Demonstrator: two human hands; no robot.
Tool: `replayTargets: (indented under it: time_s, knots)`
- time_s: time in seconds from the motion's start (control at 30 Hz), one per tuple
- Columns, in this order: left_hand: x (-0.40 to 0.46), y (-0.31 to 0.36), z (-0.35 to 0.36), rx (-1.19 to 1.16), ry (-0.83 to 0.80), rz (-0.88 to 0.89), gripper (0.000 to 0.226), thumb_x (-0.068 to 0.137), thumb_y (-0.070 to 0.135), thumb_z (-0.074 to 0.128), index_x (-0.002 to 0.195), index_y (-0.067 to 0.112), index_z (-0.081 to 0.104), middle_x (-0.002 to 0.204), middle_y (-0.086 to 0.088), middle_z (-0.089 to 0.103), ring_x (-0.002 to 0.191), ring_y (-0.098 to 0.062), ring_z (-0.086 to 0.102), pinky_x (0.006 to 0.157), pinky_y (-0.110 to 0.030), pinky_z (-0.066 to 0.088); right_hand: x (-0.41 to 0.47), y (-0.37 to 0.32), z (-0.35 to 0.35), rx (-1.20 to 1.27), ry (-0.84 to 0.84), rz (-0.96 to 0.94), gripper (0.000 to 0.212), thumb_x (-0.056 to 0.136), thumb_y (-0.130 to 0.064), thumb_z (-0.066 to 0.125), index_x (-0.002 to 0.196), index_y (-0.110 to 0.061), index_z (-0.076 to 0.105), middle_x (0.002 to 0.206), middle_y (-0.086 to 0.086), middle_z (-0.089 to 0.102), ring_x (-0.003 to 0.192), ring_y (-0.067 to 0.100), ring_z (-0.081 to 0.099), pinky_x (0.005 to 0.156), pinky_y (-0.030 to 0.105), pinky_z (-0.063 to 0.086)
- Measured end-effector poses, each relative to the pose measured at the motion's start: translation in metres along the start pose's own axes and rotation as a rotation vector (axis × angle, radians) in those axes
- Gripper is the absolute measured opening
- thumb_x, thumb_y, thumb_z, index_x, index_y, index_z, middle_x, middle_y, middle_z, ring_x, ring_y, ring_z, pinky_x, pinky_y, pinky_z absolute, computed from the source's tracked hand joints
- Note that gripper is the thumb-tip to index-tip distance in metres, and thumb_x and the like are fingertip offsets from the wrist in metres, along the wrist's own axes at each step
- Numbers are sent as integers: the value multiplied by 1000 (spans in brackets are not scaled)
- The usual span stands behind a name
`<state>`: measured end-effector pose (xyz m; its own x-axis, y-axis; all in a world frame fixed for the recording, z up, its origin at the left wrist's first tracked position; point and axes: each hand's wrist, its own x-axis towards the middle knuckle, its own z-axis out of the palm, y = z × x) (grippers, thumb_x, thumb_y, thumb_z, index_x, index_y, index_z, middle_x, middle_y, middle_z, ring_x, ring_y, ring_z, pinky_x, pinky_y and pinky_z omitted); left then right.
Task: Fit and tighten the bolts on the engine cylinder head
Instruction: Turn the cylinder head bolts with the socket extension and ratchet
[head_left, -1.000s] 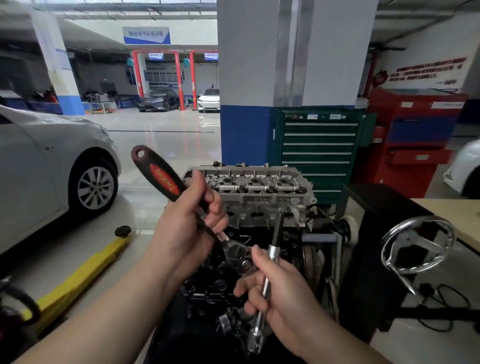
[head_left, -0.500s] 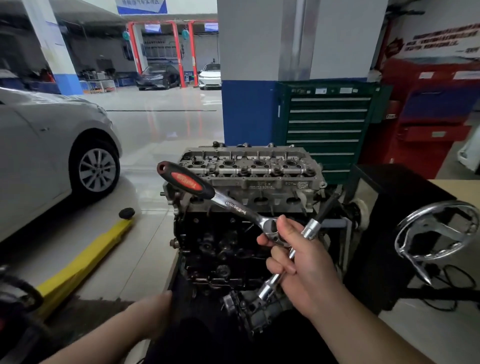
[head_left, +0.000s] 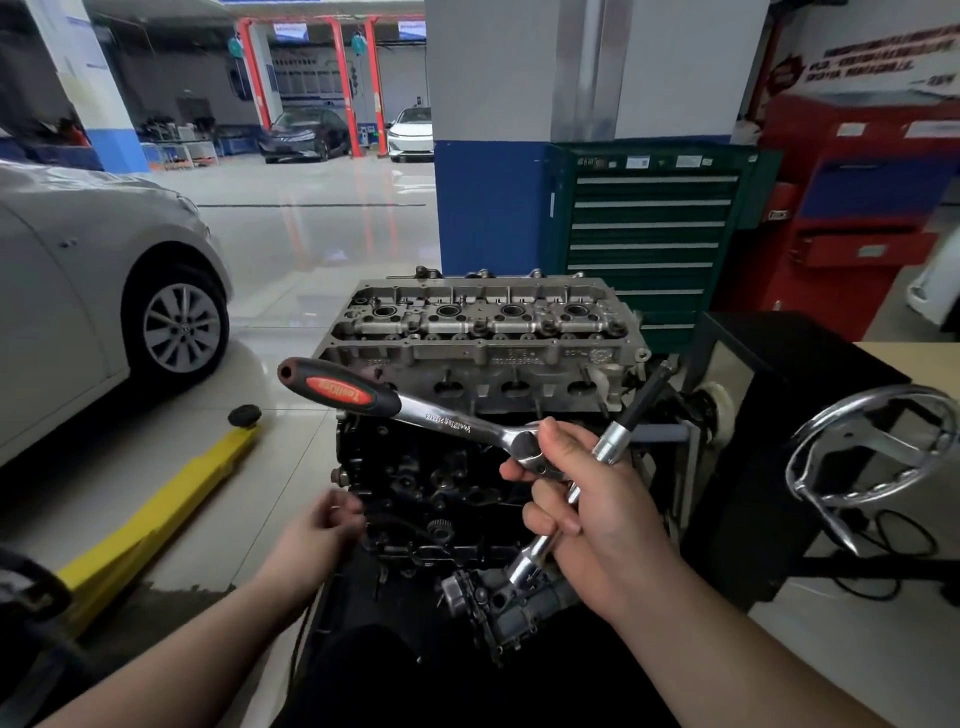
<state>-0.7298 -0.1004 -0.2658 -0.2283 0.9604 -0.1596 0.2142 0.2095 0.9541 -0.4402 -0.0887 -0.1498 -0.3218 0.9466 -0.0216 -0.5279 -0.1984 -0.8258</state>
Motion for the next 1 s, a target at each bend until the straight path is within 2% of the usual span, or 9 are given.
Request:
replayTargets:
  time_s: [0.1, 0.2, 0.27, 0.33, 0.4, 0.5, 0.77, 0.9, 1.0]
  knots:
    - [-23, 68, 16, 486, -591, 14, 22, 94, -10, 59, 107, 7, 62, 84, -3, 74, 77, -16, 65, 72, -30, 51, -1, -12, -2, -50, 3, -32, 28, 86, -29, 75, 102, -6, 72, 101, 30, 68, 43, 6, 50, 45, 24, 34]
    - [-62, 117, 10, 1076, -887, 95, 17, 98, 46, 65, 109, 34, 68, 101, 18, 73, 97, -3, 68, 92, -26, 54, -1, -29, -6, -171, 13, -92, 26, 83, -33, 78, 101, -14, 75, 84, 28, 66, 43, 11, 49, 44, 26, 37]
    - [-89, 131, 15, 1435, -600, 509, 25, 96, 61, 52, 105, 38, 60, 96, 16, 67, 94, -7, 67, 84, -33, 58, -2, -40, -7, -290, 12, -142, 19, 85, -33, 80, 97, -18, 77, 68, 16, 63, 54, 16, 60, 45, 26, 40]
    - [-116, 152, 27, 1205, -270, 1070, 20, 98, 62, 52, 98, 42, 56, 91, 19, 59, 88, 0, 61, 72, -28, 55, -1, -46, -3, -415, 29, -202, 16, 85, -32, 81, 92, -18, 77, 59, 6, 63, 55, 18, 62, 45, 27, 42]
    - [-121, 168, 38, 861, -79, 1253, 23, 99, 63, 56, 108, 42, 57, 98, 23, 56, 93, 0, 57, 78, -24, 50, -1, -47, 7, -493, 25, -240, 19, 82, -34, 81, 89, -16, 76, 59, 2, 64, 48, 13, 58, 44, 27, 41]
    - [-98, 192, 43, 782, -14, 870, 44, 99, 76, 38, 117, 39, 55, 102, 22, 60, 93, -2, 59, 81, -27, 49, -6, -45, 27, -541, -71, -259, 22, 84, -35, 79, 89, -14, 76, 59, 1, 59, 40, 9, 48, 43, 28, 39]
    - [-82, 175, 53, -259, -322, 150, 58, 92, 70, 57, 94, 13, 64, 62, -10, 45, 42, -18, 32, 42, -23, 28, -3, -54, 45, -454, -96, -158, 46, 94, -61, 61, 103, -18, 75, 69, 15, 61, 44, 18, 46, 48, 32, 47]
    - [-88, 170, 45, -457, -447, 6, 65, 91, 80, 50, 89, 16, 59, 61, -5, 32, 41, -17, 22, 42, -24, 29, 7, -69, 34, -723, 3, -216, 62, 90, -83, 41, 97, -33, 78, 77, 3, 73, 69, 12, 67, 74, 39, 52]
    - [-93, 169, 41, -567, -538, -25, 66, 90, 83, 50, 85, 18, 59, 59, -2, 30, 39, -14, 22, 42, -23, 30, 12, -76, 25, -859, 30, -252, 69, 83, -89, 44, 90, -29, 77, 72, 2, 72, 50, 12, 58, 49, 27, 43]
